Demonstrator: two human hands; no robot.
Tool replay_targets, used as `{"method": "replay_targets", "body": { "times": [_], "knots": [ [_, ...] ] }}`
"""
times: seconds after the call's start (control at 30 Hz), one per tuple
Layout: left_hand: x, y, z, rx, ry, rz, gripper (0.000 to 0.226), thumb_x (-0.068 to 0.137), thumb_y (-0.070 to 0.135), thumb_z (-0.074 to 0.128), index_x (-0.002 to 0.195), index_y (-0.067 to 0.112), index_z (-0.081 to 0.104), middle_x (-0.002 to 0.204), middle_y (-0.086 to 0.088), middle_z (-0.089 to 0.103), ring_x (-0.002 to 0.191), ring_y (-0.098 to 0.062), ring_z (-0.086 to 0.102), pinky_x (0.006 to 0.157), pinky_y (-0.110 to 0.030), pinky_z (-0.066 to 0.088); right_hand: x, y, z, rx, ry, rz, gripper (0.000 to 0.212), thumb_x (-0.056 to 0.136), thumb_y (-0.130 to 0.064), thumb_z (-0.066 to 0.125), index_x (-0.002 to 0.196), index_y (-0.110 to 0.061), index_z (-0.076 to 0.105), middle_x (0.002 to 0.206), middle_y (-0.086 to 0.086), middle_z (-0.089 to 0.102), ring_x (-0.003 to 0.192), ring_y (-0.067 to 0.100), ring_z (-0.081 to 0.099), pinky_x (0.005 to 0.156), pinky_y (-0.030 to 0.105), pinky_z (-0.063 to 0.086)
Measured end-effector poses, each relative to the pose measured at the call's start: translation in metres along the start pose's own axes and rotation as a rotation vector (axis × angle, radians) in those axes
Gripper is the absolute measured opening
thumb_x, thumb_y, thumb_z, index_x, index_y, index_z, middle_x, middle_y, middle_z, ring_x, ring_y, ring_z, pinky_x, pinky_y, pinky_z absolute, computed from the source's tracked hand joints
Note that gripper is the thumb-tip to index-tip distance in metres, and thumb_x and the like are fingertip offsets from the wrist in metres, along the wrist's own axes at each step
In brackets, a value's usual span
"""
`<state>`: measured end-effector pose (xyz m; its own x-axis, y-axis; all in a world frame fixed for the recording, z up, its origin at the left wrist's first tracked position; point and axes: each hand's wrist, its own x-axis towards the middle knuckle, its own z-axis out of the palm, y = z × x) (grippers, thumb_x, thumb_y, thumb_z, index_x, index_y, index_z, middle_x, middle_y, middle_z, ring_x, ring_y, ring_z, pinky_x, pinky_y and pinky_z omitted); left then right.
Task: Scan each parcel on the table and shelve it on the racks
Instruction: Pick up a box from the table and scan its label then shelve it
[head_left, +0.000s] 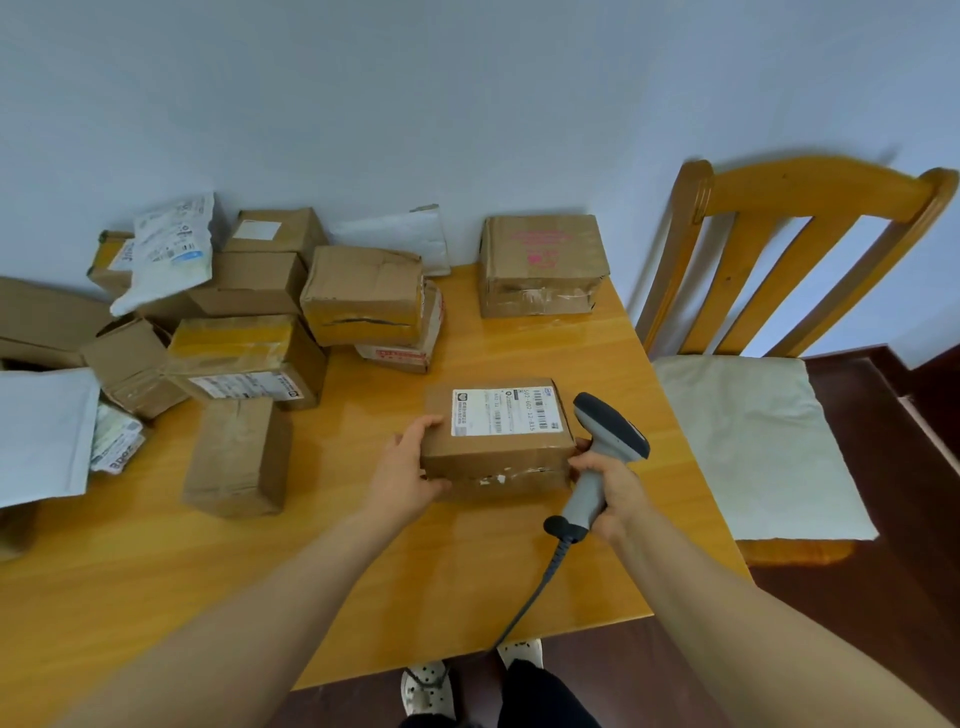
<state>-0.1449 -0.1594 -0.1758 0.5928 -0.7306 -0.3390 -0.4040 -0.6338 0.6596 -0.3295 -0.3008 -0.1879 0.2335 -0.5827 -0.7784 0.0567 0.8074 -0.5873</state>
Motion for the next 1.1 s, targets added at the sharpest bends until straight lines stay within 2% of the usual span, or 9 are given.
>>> {"method": "replay_targets", "body": {
  "times": [0.17, 0.33, 0.47, 0.57, 0.7, 0.77, 0.87, 0.97, 1.1],
  "knots": [
    [-0.011, -0.007, 0.009, -0.014, -0.055, -0.032, 0.061, 0.083, 0.016, 0.067, 0.133, 0.023, 0.033, 0.123, -0.004, 0.047, 0.1, -0.016, 0.054, 0.076, -0.027, 0.05, -0.004, 0.003, -0.011, 0.002, 0.021, 0.022, 0.019, 0.081, 0.003, 0.062, 0.082, -0.016, 0.066, 0.081, 0.006, 0.062, 0.072, 0.02, 0.055, 0.063, 0.034, 0.046],
    [0.005, 0.011, -0.003, 0.192, 0.238, 0.124, 0.057, 0.089, 0.031, 0.058, 0.139, 0.015, 0.038, 0.143, -0.008, 0.034, 0.132, -0.025, 0.036, 0.103, -0.037, 0.038, -0.01, 0.005, -0.015, 0.037, 0.065, 0.04, 0.015, 0.082, 0.002, 0.066, 0.09, -0.01, 0.064, 0.079, 0.009, 0.059, 0.066, 0.021, 0.055, 0.064, 0.037, 0.053],
    [0.036, 0.033, -0.009, 0.407, -0.025, 0.131, 0.081, 0.093, 0.045, 0.055, 0.155, 0.022, 0.009, 0.162, 0.0, 0.009, 0.149, -0.02, 0.001, 0.12, -0.042, 0.009, -0.016, 0.007, -0.005, 0.023, -0.014, 0.072, 0.014, 0.084, -0.002, 0.067, 0.095, -0.009, 0.062, 0.084, 0.012, 0.067, 0.065, 0.023, 0.066, 0.06, 0.033, 0.055],
    [0.038, 0.037, -0.006, 0.526, -0.104, -0.007, 0.083, 0.089, 0.051, 0.058, 0.152, 0.017, 0.018, 0.153, -0.01, 0.03, 0.141, -0.029, 0.027, 0.112, -0.043, 0.028, -0.014, -0.004, 0.011, 0.01, -0.051, 0.015, 0.013, 0.086, -0.004, 0.067, 0.096, -0.01, 0.064, 0.092, 0.011, 0.069, 0.077, 0.025, 0.068, 0.067, 0.034, 0.055],
    [0.026, 0.025, -0.006, 0.504, -0.157, -0.239, 0.072, 0.087, 0.072, 0.037, 0.128, 0.014, 0.048, 0.112, -0.004, 0.061, 0.099, -0.022, 0.061, 0.072, -0.032, 0.05, -0.005, -0.017, 0.026, 0.062, -0.107, -0.034, 0.019, 0.086, -0.004, 0.067, 0.101, -0.015, 0.066, 0.097, 0.012, 0.067, 0.087, 0.026, 0.067, 0.067, 0.033, 0.054],
    [0.024, 0.019, -0.002, 0.349, -0.146, -0.325, 0.08, 0.088, 0.075, 0.019, 0.12, 0.012, 0.055, 0.107, -0.007, 0.063, 0.094, -0.022, 0.059, 0.072, -0.032, 0.046, -0.002, -0.016, 0.026, 0.024, -0.133, -0.022, 0.025, 0.084, -0.005, 0.069, 0.106, -0.017, 0.066, 0.097, 0.012, 0.066, 0.089, 0.027, 0.065, 0.069, 0.035, 0.055],
    [0.028, 0.011, 0.008, -0.017, -0.16, -0.495, 0.097, 0.083, 0.081, 0.018, 0.136, 0.007, 0.049, 0.139, -0.017, 0.05, 0.123, -0.033, 0.049, 0.102, -0.04, 0.04, 0.001, -0.005, 0.016, -0.092, -0.144, 0.042, 0.029, 0.081, -0.006, 0.072, 0.107, -0.018, 0.069, 0.1, 0.013, 0.066, 0.091, 0.029, 0.062, 0.071, 0.037, 0.054],
    [0.04, -0.018, 0.028, -0.283, -0.204, -0.558, 0.124, 0.046, 0.104, 0.031, 0.138, 0.023, 0.05, 0.14, -0.01, 0.048, 0.125, -0.032, 0.049, 0.106, -0.047, 0.04, 0.001, 0.009, 0.011, -0.17, -0.149, 0.089, 0.038, 0.076, -0.007, 0.076, 0.112, -0.014, 0.069, 0.105, 0.016, 0.069, 0.095, 0.034, 0.064, 0.077, 0.044, 0.054],
    [0.021, 0.006, 0.018, -0.656, -0.228, -0.536, 0.065, 0.081, 0.077, 0.046, 0.124, 0.03, 0.057, 0.12, -0.004, 0.066, 0.106, -0.024, 0.063, 0.09, -0.038, 0.051, -0.004, 0.004, 0.027, -0.203, -0.186, 0.049, 0.036, 0.075, -0.005, 0.075, 0.11, -0.014, 0.07, 0.101, 0.011, 0.069, 0.091, 0.03, 0.062, 0.08, 0.046, 0.053]
  ]
}}
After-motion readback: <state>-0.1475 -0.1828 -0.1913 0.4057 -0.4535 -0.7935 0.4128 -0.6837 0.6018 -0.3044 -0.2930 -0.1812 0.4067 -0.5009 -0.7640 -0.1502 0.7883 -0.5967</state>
